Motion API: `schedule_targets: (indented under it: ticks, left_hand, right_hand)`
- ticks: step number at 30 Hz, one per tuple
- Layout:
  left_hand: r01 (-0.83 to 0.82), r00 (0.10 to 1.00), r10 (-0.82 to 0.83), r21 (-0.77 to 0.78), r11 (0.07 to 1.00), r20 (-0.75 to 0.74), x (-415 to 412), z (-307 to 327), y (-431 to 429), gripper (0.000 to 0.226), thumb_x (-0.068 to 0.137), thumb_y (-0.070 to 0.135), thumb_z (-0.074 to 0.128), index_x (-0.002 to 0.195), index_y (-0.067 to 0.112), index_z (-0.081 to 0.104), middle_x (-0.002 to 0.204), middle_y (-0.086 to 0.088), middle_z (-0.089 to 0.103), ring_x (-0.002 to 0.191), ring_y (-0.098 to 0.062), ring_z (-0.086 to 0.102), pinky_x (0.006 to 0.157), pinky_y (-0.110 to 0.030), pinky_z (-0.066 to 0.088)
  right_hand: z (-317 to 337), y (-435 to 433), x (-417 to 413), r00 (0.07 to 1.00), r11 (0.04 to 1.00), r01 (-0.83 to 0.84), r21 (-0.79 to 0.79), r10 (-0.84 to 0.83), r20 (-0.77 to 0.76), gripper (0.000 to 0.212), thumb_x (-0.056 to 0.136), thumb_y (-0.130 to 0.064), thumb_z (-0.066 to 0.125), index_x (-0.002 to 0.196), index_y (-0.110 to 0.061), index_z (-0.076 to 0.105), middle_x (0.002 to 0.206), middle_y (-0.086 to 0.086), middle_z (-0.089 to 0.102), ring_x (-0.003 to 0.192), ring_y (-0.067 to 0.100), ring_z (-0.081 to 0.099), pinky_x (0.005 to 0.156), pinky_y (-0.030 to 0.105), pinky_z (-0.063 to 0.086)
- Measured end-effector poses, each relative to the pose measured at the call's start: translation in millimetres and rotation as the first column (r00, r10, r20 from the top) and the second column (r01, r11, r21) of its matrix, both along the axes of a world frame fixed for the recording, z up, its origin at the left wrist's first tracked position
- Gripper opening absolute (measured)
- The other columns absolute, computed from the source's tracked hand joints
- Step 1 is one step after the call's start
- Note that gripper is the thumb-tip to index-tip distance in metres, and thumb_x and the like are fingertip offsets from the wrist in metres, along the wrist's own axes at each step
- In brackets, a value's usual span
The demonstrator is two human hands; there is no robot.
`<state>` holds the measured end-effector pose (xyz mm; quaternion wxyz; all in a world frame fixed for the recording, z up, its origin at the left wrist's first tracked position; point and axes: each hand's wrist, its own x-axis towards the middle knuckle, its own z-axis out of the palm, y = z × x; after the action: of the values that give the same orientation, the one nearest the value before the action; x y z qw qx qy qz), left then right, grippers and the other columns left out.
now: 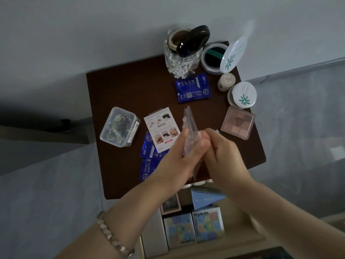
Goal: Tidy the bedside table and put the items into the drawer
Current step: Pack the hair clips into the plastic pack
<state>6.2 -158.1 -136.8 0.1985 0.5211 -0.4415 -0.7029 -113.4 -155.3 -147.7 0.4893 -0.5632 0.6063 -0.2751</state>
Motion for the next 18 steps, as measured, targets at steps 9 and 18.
schedule_targets:
  ticks: [9, 18]
  left_hand:
    - [0.005, 0.849, 0.164, -0.317, 0.948, 0.502, -8, -4, 0, 0.035, 0.099, 0.027, 0.033, 0.065, 0.031, 0.037, 0.07, 0.011, 0.05, 0.059, 0.001, 0.045, 0.057, -0.011, 0.038]
    - [-0.455, 0.721, 0.542, -0.296, 0.84, 0.432, 60, -23, -13, 0.026, 0.1, 0.033, 0.028, 0.114, 0.028, 0.05, 0.098, 0.007, 0.065, 0.073, -0.003, 0.067, 0.058, -0.02, 0.053]
  right_hand:
    - [-9, -2, 16, 0.968, 0.923, -0.036, -0.383, -0.063, -0.243, 0.031, 0.093, -0.029, 0.035, 0.066, -0.02, 0.047, 0.054, -0.016, 0.038, 0.041, -0.002, 0.036, 0.048, 0.003, 0.031]
    - [2, 8, -9, 0.944, 0.881, -0.2, -0.43, 0.056, -0.325, 0.043, 0.096, -0.033, 0.03, 0.064, -0.013, 0.051, 0.053, -0.015, 0.042, 0.041, -0.002, 0.04, 0.051, 0.01, 0.04]
